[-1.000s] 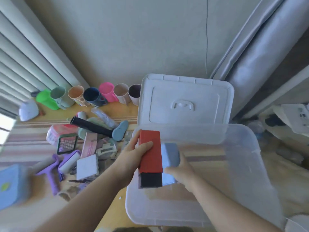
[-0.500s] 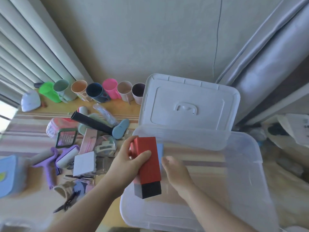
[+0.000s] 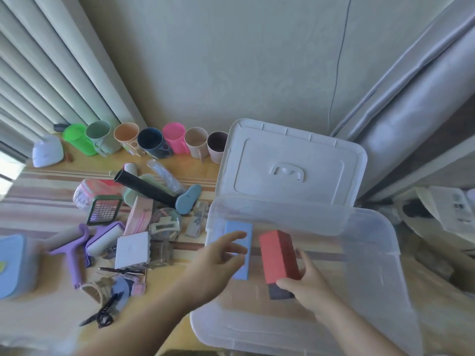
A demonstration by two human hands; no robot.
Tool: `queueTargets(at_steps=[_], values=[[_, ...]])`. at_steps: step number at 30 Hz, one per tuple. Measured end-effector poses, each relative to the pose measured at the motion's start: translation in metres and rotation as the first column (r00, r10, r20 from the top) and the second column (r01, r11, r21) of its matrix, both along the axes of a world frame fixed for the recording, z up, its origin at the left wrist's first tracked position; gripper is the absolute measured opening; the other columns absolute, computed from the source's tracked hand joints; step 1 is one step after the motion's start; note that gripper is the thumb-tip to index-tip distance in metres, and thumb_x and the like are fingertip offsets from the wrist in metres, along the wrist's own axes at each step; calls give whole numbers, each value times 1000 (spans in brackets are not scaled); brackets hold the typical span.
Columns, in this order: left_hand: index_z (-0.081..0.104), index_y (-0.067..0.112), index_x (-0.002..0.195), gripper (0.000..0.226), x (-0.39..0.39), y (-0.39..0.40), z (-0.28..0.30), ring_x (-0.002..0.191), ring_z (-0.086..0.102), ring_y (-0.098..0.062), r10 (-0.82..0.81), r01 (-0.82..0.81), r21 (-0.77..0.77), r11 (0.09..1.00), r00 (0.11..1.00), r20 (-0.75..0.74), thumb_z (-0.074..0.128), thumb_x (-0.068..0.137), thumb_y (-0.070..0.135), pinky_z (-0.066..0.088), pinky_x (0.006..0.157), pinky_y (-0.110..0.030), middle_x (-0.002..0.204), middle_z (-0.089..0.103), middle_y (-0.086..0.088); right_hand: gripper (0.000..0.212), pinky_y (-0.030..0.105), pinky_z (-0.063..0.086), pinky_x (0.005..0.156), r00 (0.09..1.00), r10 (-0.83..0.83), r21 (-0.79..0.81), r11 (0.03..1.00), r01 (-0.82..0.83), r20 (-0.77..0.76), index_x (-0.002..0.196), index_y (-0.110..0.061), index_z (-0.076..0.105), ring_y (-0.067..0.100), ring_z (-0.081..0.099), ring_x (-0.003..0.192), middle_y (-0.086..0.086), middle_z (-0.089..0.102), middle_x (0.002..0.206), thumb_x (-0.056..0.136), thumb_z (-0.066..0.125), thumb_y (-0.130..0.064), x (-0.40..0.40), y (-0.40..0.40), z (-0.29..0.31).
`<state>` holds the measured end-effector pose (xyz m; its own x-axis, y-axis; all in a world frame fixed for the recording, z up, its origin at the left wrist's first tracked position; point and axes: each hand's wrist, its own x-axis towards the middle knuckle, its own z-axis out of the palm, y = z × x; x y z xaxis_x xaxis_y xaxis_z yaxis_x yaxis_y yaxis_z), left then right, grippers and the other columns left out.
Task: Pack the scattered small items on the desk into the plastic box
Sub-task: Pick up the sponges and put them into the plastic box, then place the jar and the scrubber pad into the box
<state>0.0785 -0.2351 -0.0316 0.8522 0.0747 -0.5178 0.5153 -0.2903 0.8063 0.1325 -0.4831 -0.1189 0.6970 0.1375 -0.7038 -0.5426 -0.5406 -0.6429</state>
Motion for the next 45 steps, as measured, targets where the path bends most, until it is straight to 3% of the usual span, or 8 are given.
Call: queueTargets(at_steps=[4, 9, 14, 18, 25, 28, 34, 45], values=[[64, 49, 119, 31, -31, 68, -3, 101, 66, 1, 119, -136, 264, 955, 990, 83, 63, 99, 26, 53, 90, -28, 110, 71, 22, 98, 37, 56, 75, 985, 126, -306, 948, -85, 115, 148, -47, 31, 23, 69, 95, -2, 65, 117, 61, 74, -44, 14, 29, -35], [65, 37, 127, 47, -80, 150, -51, 101, 64, -22, 81, -139, 696, 705, 990, 117, 77, 84, 23, 55, 86, -40, 131, 56, 9, 111, 38, 44, 76, 933, 337, -521, 823, -226, 127, 163, -45, 1, 33, 61, 119, 6, 48, 141, 78, 70, -56, 9, 60, -55], [40, 38, 151, 85, -82, 205, -88, 128, 44, -37, -24, 110, 801, 588, 993, -118, 77, 76, 49, 45, 102, -50, 142, 45, -6, 108, 42, 52, 92, 905, 423, -541, 773, -332, 49, 164, -41, 4, 34, 59, 124, 10, 47, 138, 82, 69, -65, 2, 68, -56], [16, 43, 158, 102, -72, 233, -119, 137, 38, -32, -153, 268, 752, 602, 963, -220, 76, 76, 53, 43, 107, -47, 149, 34, -4, 86, 46, 50, 96, 863, 434, -602, 771, -207, 259, 162, -35, 24, 36, 55, 117, 8, 46, 125, 90, 71, -34, -2, 88, -12], [20, 50, 155, 100, -79, 260, -136, 127, 47, -26, -205, 219, 709, 670, 973, -107, 74, 70, 53, 47, 98, -42, 140, 45, 4, 33, 34, 43, 88, 314, 464, -429, 886, -176, 829, 116, -13, 68, 25, 53, 98, 4, 60, 103, 83, 69, -10, -20, 225, 62], [30, 44, 154, 96, -97, 276, -129, 125, 47, -30, -135, 117, 688, 716, 990, -27, 72, 67, 50, 46, 98, -45, 134, 49, 2, 32, 38, 50, 92, 397, 645, -458, 754, -472, 653, 121, -22, 65, 23, 50, 112, -1, 55, 115, 88, 65, -20, -37, 292, 43], [43, 25, 144, 103, -151, 318, -118, 114, 52, -36, 19, -71, 723, 687, 997, 80, 67, 58, 76, 50, 89, -49, 124, 54, -5, 68, 49, 41, 109, 236, 962, -659, 265, -704, 135, 156, -24, 33, 36, 31, 140, 3, 35, 156, 94, 62, -19, -62, 353, -32], [40, 31, 145, 98, -187, 324, -110, 131, 44, -27, 271, -278, 539, 796, 958, 93, 89, 64, 58, 43, 103, -47, 131, 34, 3, 54, 46, 42, 99, 433, 899, -642, 367, -673, 61, 131, -22, 53, 29, 44, 124, 0, 50, 134, 83, 68, -41, -78, 337, -16]])
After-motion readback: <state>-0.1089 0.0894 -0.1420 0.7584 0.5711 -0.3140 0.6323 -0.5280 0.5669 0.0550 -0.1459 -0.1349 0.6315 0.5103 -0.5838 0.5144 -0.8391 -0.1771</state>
